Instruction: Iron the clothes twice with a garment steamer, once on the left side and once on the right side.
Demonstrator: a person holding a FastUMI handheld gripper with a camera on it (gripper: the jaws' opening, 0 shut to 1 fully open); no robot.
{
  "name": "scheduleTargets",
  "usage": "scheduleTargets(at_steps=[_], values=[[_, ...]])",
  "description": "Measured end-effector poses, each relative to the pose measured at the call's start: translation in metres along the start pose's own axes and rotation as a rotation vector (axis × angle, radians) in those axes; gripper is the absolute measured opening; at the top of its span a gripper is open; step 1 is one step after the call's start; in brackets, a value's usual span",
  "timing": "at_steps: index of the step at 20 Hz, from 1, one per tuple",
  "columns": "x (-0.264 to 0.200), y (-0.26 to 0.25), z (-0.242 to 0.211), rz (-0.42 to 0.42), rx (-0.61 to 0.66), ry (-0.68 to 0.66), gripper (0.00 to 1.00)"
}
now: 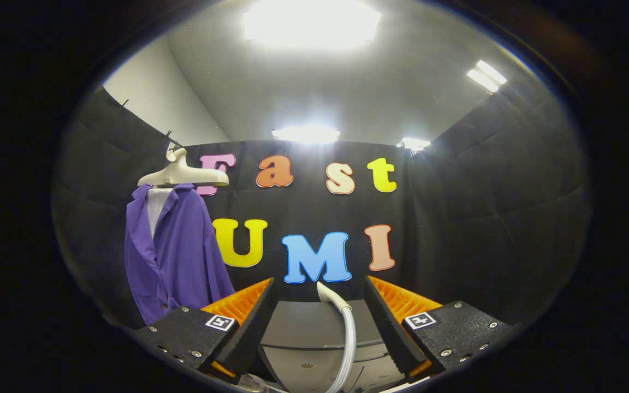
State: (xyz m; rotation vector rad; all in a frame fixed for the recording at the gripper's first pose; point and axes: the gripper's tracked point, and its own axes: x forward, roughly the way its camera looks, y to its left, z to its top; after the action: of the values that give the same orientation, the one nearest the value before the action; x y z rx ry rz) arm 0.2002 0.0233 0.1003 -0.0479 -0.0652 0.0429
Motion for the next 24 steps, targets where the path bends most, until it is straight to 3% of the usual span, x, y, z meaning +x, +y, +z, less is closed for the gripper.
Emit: scheduleTargets(at_steps=[6, 11, 18, 24], values=[[0.074, -0.038, 0.013, 0.004, 0.035, 0.008, 0.96], [0.124, -0.053, -0.003, 0.045, 0.127, 0.085, 0.96], [0.211, -0.066, -0.060, 0.106, 0.195, 0.226, 0.95], [0.268, -0.071, -0.111, 0.181, 0.359, 0.359, 0.95]])
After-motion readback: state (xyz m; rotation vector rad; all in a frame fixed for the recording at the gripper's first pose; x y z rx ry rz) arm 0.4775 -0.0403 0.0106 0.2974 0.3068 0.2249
